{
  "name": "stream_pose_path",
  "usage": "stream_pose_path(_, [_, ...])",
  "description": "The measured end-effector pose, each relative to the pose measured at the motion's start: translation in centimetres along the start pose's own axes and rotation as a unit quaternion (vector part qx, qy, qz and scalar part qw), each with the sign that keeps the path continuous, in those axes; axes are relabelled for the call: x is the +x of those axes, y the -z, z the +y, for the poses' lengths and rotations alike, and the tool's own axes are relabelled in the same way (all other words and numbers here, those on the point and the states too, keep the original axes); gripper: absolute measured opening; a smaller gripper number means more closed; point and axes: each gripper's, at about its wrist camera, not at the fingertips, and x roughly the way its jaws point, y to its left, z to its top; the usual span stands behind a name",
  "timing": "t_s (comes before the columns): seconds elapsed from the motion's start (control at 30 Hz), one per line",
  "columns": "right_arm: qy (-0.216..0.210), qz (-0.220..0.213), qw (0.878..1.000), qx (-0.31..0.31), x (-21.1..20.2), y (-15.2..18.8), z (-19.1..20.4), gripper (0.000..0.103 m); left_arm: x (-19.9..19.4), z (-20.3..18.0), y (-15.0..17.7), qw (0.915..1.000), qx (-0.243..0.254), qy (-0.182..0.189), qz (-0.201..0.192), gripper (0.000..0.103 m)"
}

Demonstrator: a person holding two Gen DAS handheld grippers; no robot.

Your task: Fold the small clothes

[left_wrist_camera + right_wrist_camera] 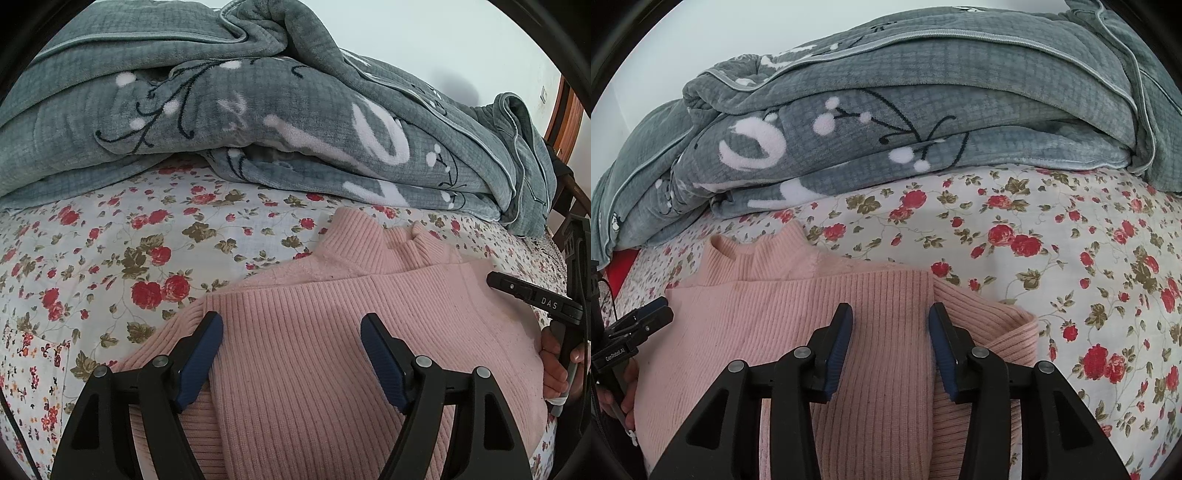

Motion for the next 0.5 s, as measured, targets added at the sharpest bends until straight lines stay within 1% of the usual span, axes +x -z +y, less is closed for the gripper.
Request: stream_pose_path(0.5, [0.0, 0.0, 1.0, 0.0, 0.03, 0.01, -0.02, 0.044, 0.01, 0.03, -0.02, 1.0, 0.0, 0.0, 0.0, 0.077])
